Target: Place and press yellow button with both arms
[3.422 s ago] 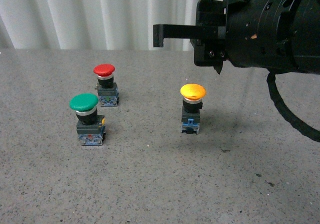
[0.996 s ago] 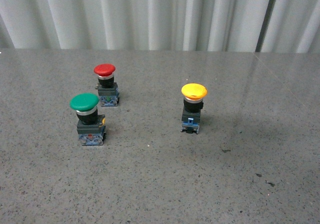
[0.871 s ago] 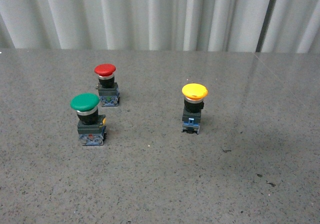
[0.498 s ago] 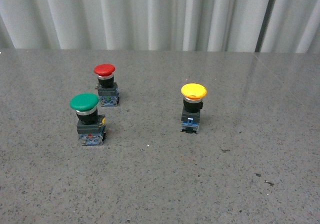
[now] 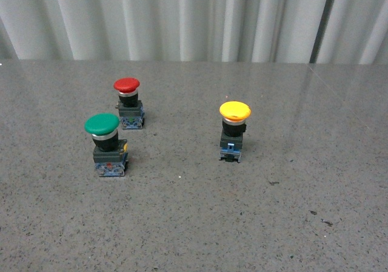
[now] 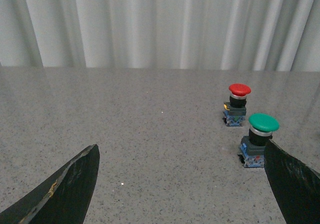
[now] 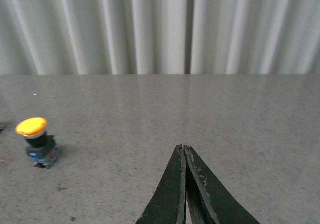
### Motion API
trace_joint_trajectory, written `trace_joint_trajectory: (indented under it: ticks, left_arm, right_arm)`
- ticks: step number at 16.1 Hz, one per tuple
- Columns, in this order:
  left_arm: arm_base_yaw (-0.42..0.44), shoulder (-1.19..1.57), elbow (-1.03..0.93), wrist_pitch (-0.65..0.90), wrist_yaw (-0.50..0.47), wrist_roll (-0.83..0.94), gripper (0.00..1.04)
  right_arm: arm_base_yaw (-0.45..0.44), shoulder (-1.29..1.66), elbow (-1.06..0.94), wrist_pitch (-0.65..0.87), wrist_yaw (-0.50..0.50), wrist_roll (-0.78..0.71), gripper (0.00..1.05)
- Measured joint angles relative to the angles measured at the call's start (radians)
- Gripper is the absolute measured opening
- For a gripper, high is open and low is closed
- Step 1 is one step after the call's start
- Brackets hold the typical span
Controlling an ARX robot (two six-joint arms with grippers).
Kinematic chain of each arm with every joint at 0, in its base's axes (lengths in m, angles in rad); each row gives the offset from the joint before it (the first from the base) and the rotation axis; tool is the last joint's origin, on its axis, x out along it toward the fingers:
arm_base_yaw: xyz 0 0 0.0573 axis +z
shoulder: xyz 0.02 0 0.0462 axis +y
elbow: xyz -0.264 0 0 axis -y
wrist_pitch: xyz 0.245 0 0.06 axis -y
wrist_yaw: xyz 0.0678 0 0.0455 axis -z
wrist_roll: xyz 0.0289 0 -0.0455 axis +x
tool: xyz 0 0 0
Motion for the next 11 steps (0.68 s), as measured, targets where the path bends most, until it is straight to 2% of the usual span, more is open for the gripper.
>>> trace_joint_trajectory:
  ticks: [1,11]
  left_arm:
    - [0.000,0.000,0.000,0.000,-0.001,0.000,0.98]
    - [0.000,0.000,0.000,0.000,0.000,0.000,0.98]
  right_arm:
    - [-0.048,-0.021,-0.010,-0.010,-0.021,0.000,0.02]
    - [-0.045,-0.195,-0.074,-0.099,-0.037,0.000,0.02]
